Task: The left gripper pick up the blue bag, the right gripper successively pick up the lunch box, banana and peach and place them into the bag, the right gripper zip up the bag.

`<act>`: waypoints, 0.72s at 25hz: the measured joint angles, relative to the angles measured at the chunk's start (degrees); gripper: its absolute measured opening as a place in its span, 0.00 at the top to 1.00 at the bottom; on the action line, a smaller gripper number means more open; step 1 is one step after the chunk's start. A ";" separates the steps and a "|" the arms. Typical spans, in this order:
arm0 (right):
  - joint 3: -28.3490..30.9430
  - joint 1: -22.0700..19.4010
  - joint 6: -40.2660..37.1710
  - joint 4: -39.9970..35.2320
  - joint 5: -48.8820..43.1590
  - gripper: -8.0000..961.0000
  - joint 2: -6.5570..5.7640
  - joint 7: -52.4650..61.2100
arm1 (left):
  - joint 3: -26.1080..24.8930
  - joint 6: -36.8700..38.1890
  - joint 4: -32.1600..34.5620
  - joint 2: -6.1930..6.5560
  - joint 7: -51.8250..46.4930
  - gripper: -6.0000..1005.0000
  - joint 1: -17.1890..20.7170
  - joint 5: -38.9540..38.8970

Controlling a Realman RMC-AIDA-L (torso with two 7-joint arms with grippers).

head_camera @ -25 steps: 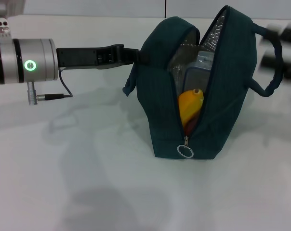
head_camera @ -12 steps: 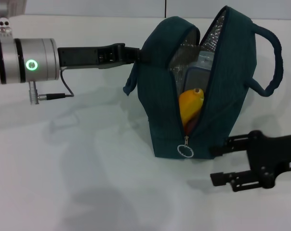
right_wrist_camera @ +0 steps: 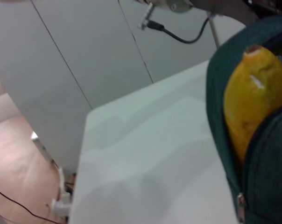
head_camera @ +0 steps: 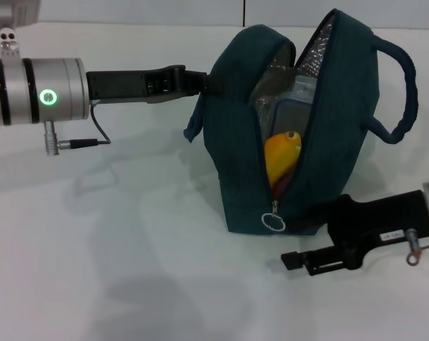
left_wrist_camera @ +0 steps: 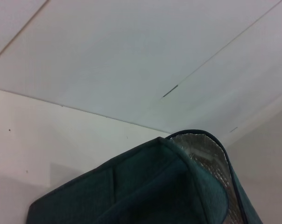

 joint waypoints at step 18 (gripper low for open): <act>-5.21 1.75 8.37 4.30 8.87 0.44 0.50 -2.29 | 0.26 0.01 -0.91 0.00 0.62 0.84 0.38 0.01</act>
